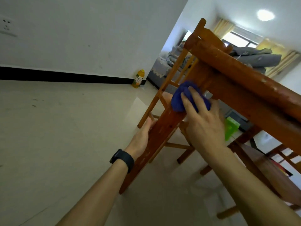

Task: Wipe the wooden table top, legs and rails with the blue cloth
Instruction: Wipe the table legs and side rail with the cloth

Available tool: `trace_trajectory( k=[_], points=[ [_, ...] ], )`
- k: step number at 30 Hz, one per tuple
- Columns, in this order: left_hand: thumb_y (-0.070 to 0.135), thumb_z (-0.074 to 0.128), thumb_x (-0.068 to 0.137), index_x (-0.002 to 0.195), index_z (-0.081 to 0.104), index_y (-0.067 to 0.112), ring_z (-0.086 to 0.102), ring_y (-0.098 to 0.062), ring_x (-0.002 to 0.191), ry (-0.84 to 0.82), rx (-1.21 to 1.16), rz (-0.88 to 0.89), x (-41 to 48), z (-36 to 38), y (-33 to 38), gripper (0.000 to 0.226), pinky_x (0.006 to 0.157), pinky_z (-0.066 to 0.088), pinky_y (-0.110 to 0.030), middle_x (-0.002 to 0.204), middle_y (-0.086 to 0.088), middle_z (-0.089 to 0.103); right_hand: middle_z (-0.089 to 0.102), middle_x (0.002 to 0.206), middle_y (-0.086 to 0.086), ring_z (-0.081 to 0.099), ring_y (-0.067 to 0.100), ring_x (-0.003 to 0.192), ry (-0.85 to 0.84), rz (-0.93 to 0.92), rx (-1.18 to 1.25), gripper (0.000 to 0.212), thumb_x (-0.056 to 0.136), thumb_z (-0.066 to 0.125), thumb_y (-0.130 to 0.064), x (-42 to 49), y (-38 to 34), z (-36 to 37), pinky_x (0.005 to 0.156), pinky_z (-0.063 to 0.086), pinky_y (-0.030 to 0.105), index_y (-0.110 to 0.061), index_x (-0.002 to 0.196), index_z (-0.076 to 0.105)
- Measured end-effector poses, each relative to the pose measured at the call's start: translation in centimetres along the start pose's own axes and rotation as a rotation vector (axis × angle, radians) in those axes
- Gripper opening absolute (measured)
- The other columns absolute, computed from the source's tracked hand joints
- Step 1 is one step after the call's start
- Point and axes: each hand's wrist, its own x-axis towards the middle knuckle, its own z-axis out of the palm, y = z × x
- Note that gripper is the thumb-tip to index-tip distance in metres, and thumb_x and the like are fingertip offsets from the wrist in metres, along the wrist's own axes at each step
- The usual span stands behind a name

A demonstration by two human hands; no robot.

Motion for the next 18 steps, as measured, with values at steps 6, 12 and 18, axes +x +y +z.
trace_trajectory(
  k=[6,12,18],
  points=[
    [0.048,0.010,0.105,0.121,0.051,0.037,0.053,0.029,0.071,-0.011,-0.015,0.023,0.0,-0.2,-0.2,0.045,0.051,0.036,0.006,0.099,0.030,0.054,0.012,0.162,-0.006,0.025,0.029,0.133,-0.547,-0.318,0.118,0.071,0.095,0.052,-0.015,-6.3,-2.9,3.6,0.103,0.036,0.043,-0.038,0.153,0.017],
    [0.056,0.010,0.102,0.142,0.050,0.029,0.046,0.004,0.107,0.000,-0.043,-0.029,0.6,-1.4,-0.8,0.062,0.067,0.031,-0.007,0.127,0.017,0.052,0.030,0.152,0.013,0.036,0.042,0.122,-0.055,-0.002,0.000,0.077,0.079,0.068,-0.031,-1.7,-2.0,1.1,0.089,0.047,0.055,-0.021,0.148,0.034],
    [0.058,0.009,0.101,0.142,0.050,0.029,0.042,-0.002,0.119,0.003,-0.059,-0.039,1.1,-1.3,-1.0,0.065,0.070,0.030,-0.011,0.134,0.010,0.052,0.027,0.149,0.013,0.036,0.038,0.121,-0.224,-0.140,-0.057,0.068,0.083,0.060,-0.022,-3.4,-3.6,3.5,0.091,0.046,0.050,-0.024,0.146,0.033]
  ],
)
